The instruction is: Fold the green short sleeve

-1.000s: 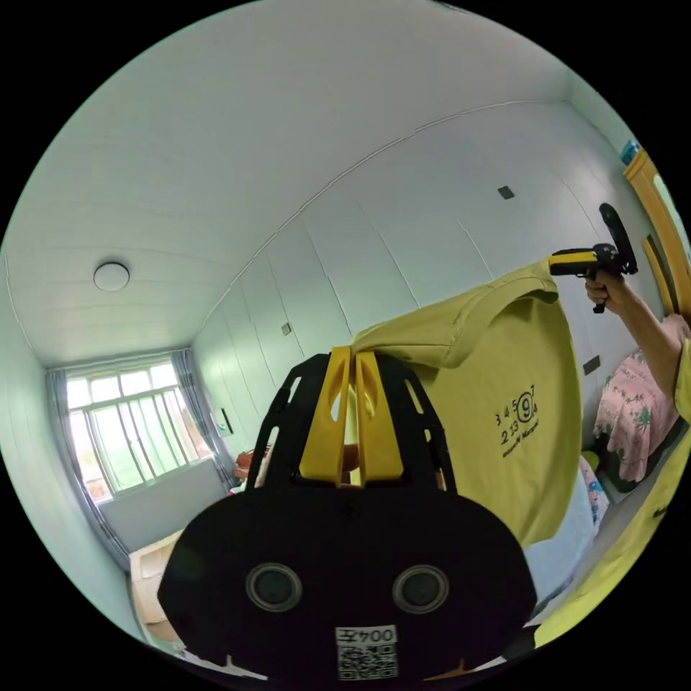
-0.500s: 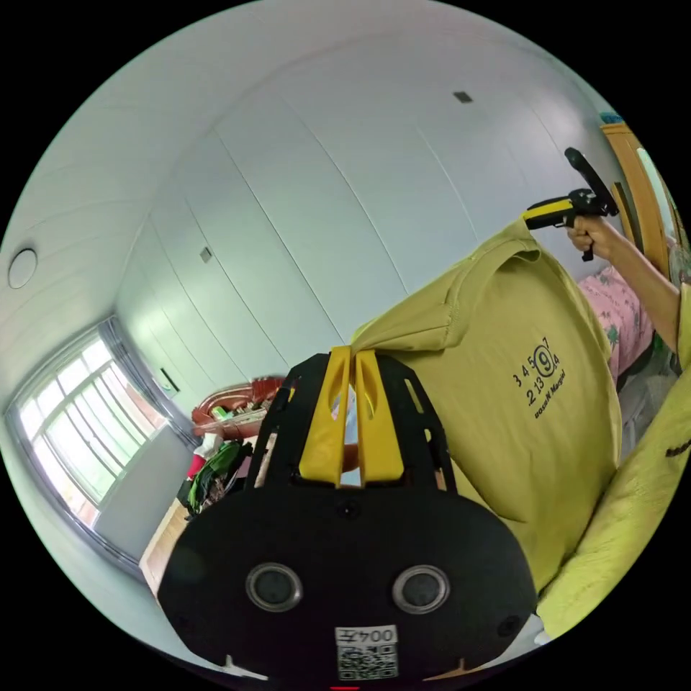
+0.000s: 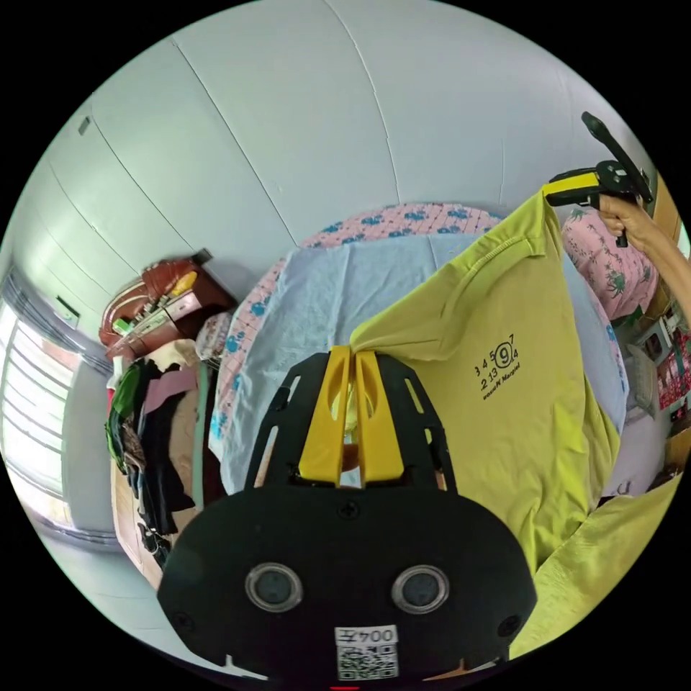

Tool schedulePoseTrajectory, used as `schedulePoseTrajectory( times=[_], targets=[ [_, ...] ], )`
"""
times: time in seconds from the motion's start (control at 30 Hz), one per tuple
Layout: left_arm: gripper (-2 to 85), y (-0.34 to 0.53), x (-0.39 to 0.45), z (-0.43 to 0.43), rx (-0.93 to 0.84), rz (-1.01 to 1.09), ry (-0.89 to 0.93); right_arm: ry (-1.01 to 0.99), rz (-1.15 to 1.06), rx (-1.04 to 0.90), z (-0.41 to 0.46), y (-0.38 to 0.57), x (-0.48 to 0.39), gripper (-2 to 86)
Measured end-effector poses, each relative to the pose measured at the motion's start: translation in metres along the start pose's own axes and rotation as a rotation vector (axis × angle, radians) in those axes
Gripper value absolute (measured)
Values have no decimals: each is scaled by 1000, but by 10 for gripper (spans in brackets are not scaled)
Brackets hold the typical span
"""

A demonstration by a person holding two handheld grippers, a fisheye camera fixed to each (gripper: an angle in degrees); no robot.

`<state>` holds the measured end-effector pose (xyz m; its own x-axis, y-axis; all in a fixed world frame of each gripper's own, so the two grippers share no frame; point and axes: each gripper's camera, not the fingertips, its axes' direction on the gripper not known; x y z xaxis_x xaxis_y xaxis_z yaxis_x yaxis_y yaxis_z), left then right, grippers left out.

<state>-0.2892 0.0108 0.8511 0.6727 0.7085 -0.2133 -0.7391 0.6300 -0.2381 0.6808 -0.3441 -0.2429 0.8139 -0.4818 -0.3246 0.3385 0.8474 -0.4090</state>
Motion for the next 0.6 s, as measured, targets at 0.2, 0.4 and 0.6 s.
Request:
schedulePoseTrajectory(
  times=[0.2,0.4,0.6],
  targets=[
    [36,-40,-24,159,-106,28,57,-37,126,-159,148,-25,13,3],
    [116,-64,-71,263,-191,-42,210,-62,322,-254,237,-17,46,103],
    [133,-28,-131,278,-29,-20,310,-330,371,-152,226,45,58,81]
  ],
)
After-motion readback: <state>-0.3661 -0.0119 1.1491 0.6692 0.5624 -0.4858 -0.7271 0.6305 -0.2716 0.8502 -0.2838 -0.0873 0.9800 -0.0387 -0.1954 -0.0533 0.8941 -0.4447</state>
